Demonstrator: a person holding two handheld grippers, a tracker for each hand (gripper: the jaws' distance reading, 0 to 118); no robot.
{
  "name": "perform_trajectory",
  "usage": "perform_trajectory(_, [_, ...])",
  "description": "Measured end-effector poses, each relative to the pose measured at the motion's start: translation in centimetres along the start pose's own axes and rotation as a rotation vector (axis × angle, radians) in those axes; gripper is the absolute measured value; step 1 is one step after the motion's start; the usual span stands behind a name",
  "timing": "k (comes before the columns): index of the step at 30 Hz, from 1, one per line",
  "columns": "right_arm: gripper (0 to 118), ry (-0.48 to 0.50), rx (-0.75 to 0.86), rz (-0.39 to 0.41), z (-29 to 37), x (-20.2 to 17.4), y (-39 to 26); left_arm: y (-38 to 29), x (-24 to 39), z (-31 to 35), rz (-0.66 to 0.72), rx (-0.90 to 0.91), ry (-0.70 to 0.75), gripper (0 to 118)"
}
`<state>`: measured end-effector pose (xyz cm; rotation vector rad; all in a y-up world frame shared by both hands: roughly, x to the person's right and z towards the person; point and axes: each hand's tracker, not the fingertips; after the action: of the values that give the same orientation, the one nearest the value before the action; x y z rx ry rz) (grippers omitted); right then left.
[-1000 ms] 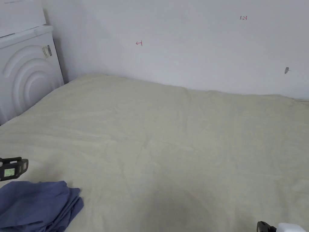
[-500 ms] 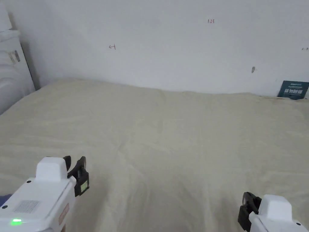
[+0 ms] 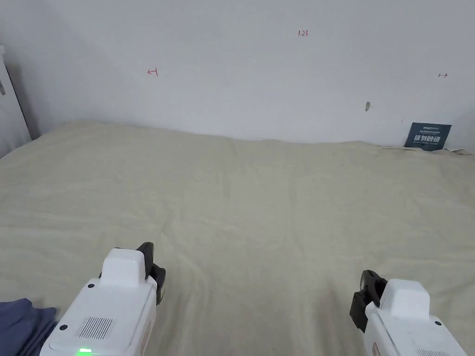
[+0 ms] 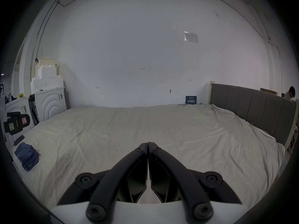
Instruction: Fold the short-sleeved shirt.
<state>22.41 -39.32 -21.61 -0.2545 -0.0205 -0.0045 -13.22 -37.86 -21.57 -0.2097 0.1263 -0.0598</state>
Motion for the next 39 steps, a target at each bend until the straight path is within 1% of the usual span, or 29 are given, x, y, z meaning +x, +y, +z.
perform_trajectory(8, [1, 0.008, 0.024, -0.005, 0.2, -0.4, 0.6, -0.3, -0.3, -0.6, 0.019, 0.015, 0.003, 0])
perform_trajectory(15, [1, -0.015, 0.026, -0.008, 0.3, -0.4, 0.5, -0.3, -0.6, -0.9, 0.040, 0.019, -0.007, 0])
perform_trajectory(36, [2, -0.012, 0.029, 0.003, -0.2, -1.0, 1.1, 0.1, -0.8, -1.0, 0.041, 0.017, -0.014, 0])
perform_trajectory(37, [5, -0.018, 0.032, 0.004, -0.2, -1.1, 1.1, 0.2, -0.8, -1.1, 0.037, 0.015, -0.016, 0])
perform_trajectory(38, [16, -0.024, 0.035, 0.004, -0.3, -1.0, 1.1, 0.2, -0.8, -1.2, 0.034, 0.012, -0.019, 0])
perform_trajectory(39, [43, -0.034, 0.033, 0.001, -0.3, -1.0, 1.1, 0.2, -0.8, -1.3, 0.035, 0.010, -0.020, 6])
